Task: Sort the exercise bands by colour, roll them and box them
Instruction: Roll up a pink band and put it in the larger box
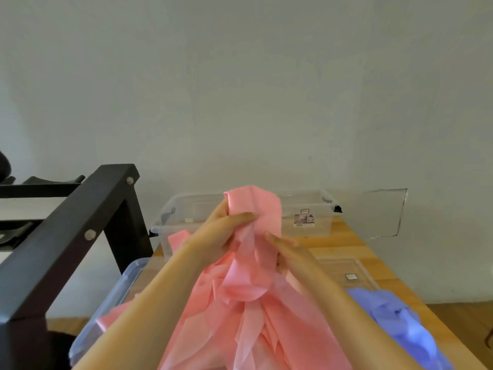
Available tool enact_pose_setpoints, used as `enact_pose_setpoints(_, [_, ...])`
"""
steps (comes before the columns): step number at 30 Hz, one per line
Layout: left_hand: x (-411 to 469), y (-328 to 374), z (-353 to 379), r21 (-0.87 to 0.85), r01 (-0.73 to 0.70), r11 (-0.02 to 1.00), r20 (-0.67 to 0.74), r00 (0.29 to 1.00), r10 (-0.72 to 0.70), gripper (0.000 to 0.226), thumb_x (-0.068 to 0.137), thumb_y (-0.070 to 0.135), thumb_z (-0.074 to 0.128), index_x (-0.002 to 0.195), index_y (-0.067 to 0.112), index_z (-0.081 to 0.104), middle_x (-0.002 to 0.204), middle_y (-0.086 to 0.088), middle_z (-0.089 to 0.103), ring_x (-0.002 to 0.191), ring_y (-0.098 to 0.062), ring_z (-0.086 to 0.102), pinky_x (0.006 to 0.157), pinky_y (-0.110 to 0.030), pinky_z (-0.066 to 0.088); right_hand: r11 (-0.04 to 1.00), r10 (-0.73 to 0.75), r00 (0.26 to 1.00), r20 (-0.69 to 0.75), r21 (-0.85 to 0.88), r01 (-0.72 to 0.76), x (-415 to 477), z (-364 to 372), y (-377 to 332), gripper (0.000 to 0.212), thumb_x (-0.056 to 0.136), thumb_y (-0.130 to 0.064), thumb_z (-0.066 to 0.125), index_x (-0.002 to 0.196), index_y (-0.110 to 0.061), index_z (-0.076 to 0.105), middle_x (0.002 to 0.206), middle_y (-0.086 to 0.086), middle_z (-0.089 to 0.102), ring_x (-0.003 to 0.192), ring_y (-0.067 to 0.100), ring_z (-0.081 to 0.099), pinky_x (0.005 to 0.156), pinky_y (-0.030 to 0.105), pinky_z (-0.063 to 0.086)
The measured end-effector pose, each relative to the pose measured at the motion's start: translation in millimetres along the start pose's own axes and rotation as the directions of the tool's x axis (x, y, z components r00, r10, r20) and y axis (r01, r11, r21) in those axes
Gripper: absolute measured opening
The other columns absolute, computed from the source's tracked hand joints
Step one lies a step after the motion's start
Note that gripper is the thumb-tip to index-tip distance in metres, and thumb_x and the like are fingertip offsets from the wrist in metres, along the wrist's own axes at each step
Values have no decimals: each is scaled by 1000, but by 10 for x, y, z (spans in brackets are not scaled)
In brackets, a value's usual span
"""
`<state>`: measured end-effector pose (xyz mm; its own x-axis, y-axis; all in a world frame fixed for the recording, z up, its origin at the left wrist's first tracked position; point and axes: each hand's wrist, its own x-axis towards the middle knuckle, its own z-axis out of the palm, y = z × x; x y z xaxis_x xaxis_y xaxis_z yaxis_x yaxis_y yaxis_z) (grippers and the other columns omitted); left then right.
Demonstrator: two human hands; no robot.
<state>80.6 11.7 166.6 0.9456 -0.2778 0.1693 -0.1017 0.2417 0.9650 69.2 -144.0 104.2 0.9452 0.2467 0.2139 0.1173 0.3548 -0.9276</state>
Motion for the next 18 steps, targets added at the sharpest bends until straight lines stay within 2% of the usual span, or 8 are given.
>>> enact_pose_setpoints(3, [-203, -92, 68, -99, -45, 994, -20, 999, 43, 32, 92, 7, 56, 123, -3, 57, 92, -12, 72, 76, -18, 71, 68, -29, 60, 999, -51, 996, -69, 6, 52, -195, -44, 42, 27, 89, -19, 58, 103, 2, 69, 91, 12, 75, 78, 16, 72, 70, 26, 58])
enact_pose_setpoints(5, [-373, -137, 47, -251, 46, 967, 38, 999, -38, 47, 88, 31, 57, 122, -2, 60, 105, -16, 71, 91, -23, 70, 79, -33, 59, 998, -41, 995, -93, 35, 45, -327, -10, -57, 24, 89, -22, 58, 91, -7, 77, 93, 12, 75, 83, 19, 72, 74, 30, 58])
enact_pose_setpoints(7, [-561, -180, 48, -159, 124, 980, 117, 988, -106, 59, 84, 53, 60, 122, 8, 62, 121, -14, 67, 107, -24, 66, 89, -35, 56, 998, -40, 995, -97, 46, 45, -412, 43, -226, 24, 91, -23, 58, 83, -11, 77, 84, 7, 75, 74, 15, 71, 65, 26, 57])
enact_pose_setpoints(9, [-684, -258, 42, -21, 95, 995, 229, 970, -87, 72, 70, 62, 74, 121, 13, 64, 121, -13, 68, 109, -23, 66, 89, -33, 55, 997, -83, 990, -110, -5, 83, -446, 140, -452, 20, 93, -24, 58, 90, -12, 73, 82, 4, 74, 74, 13, 70, 66, 24, 55])
enact_pose_setpoints(11, [-761, -272, 69, 2, 59, 998, 312, 948, -57, 76, 60, 63, 81, 114, 11, 68, 108, -10, 72, 98, -22, 69, 81, -30, 55, 989, -145, 981, -132, -35, 142, -431, 222, -680, 17, 95, -24, 57, 92, -14, 71, 81, 1, 74, 75, 12, 69, 68, 25, 55])
enact_pose_setpoints(14, [-863, -147, 137, 226, -15, 974, 210, 977, -33, 55, 68, 53, 81, 99, 10, 66, 92, -1, 71, 81, -13, 67, 73, -27, 54, 973, -231, 955, -185, -33, 228, -424, 312, -926, 19, 97, -20, 55, 85, -16, 69, 71, -3, 72, 67, 9, 67, 69, 27, 54])
enact_pose_setpoints(16, [-871, -63, 167, 435, -35, 900, 155, 987, -36, 32, 85, 32, 71, 104, 7, 69, 103, -9, 73, 91, -18, 69, 84, -39, 57, 966, -259, 945, -199, -41, 256, -454, 321, -1055, 16, 97, -21, 56, 89, -16, 68, 76, -2, 72, 71, 11, 67, 74, 33, 54])
enact_pose_setpoints(18, [-887, 1, 196, 480, -5, 877, 122, 991, -62, 29, 91, 27, 65, 110, 5, 69, 111, -13, 72, 99, -26, 69, 91, -44, 55, 968, -249, 948, -198, -27, 249, -483, 284, -1133, 16, 96, -28, 58, 101, -16, 67, 92, 2, 72, 85, 15, 67, 83, 35, 53])
